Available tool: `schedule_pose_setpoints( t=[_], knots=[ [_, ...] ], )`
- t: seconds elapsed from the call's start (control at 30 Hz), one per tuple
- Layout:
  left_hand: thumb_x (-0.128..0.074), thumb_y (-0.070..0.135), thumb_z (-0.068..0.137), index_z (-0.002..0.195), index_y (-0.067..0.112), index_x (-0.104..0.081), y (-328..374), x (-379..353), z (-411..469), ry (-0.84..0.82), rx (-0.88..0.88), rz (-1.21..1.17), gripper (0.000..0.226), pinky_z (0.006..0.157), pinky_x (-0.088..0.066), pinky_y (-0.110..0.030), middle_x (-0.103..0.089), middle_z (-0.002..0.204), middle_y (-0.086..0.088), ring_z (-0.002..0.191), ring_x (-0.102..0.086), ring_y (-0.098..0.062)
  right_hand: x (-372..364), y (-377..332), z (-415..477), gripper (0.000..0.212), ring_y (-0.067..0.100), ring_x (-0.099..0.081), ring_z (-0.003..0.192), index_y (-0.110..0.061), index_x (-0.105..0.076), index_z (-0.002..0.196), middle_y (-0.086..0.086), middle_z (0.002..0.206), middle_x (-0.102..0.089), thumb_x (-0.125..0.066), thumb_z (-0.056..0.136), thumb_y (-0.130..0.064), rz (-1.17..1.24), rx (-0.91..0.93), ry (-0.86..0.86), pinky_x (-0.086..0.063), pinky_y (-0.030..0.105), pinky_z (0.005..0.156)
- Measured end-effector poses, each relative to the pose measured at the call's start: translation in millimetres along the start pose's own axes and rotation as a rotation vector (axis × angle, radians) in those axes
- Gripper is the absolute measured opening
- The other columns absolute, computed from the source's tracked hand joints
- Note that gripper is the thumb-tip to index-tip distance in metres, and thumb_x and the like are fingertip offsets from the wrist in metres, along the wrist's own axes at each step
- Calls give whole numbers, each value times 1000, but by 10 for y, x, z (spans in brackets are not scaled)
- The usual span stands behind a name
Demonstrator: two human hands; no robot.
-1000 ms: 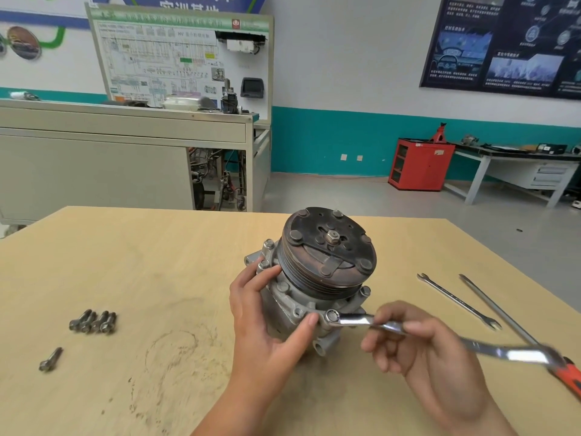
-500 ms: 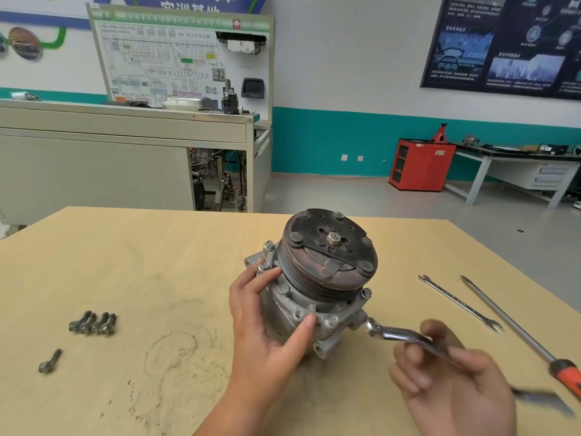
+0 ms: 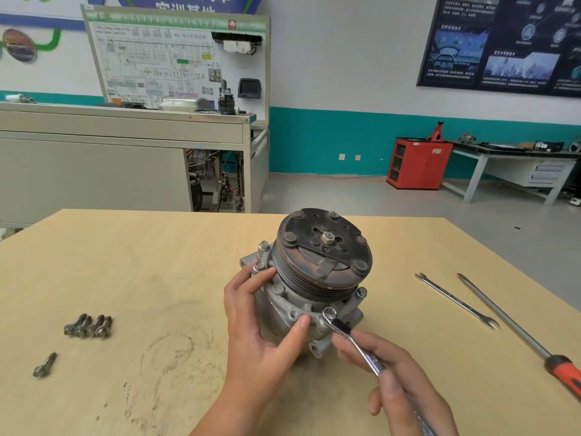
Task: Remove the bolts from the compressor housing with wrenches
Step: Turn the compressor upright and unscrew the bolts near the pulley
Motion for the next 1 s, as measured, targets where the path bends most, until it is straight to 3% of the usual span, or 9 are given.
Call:
schedule_pose_setpoints(
  t=[0.27,0.37,0.43,0.57,0.63,0.7,0.87,0.93,1.0],
  knots=[
    [-67,42,70,121,43,-47,-25,2,9,-7,-40,17,55,110,-33,-31,-42,132,-2,134,-38,-20,192,51,238,31,27,-68,57,-11,-75,74,16,72,-72,-45,66,-16,166,-204,-18,-35,16,39],
    [-67,43,69,120,52,-45,-28,10,11,-19,-31,6,56,110,-33,-32,-41,133,0,134,-37,-18,331,118,576,20,18,-50,36,-10,-71,58,20,54,-62,-68,43,-23,325,-422,-105,-26,14,34],
    [-68,44,68,119,49,-47,-28,13,14,-21,-23,6,55,111,-35,-37,-41,132,1,133,-38,-18,392,162,755,38,14,-42,34,-12,-68,55,17,50,-57,-81,26,-33,392,-518,-222,-25,16,36],
    [-69,45,66,117,49,-49,-20,28,29,-21,-9,2,55,110,-35,-45,-42,133,1,133,-39,-20,378,233,893,40,11,-40,32,-8,-67,57,16,46,-55,-85,30,-32,562,-532,-326,-29,16,39],
    [-70,45,65,116,54,-48,-24,31,31,-26,-14,3,56,111,-35,-41,-41,134,3,134,-38,-18,374,274,846,32,14,-46,40,-2,-69,71,20,55,-61,-78,56,-29,836,-535,-299,-32,21,46],
    [-70,45,65,117,54,-48,-26,30,29,-19,-25,14,57,112,-35,-37,-41,134,5,135,-37,-16,372,262,681,33,18,-44,60,4,-62,101,23,84,-66,-42,88,-19,1075,-512,-197,-25,27,61],
    [-70,44,63,115,60,-47,-36,26,31,-10,-48,20,59,109,-35,-32,-40,130,4,131,-38,-13,488,228,270,44,48,-45,111,16,-32,133,44,133,-33,-11,101,-5,1045,-468,-64,-29,41,77],
    [-70,43,63,116,59,-47,-41,26,31,-8,-58,22,60,109,-34,-31,-40,129,3,130,-39,-13,406,98,155,33,52,-52,108,6,-49,127,32,135,-42,-43,98,-7,778,-420,47,-47,37,79],
    [-71,42,64,117,57,-48,-48,30,37,-2,-71,22,60,108,-35,-31,-41,129,3,129,-40,-13,229,128,103,62,42,-67,66,-7,-71,99,11,109,-69,-95,42,-10,655,-373,-195,-44,13,41]
  ],
)
Point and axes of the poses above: each hand's wrist, its own z-axis towards the middle knuckle, its own x-axis out of the back of the hand, y = z × x, the point moved 1 cm from there along z, towards the middle knuckle
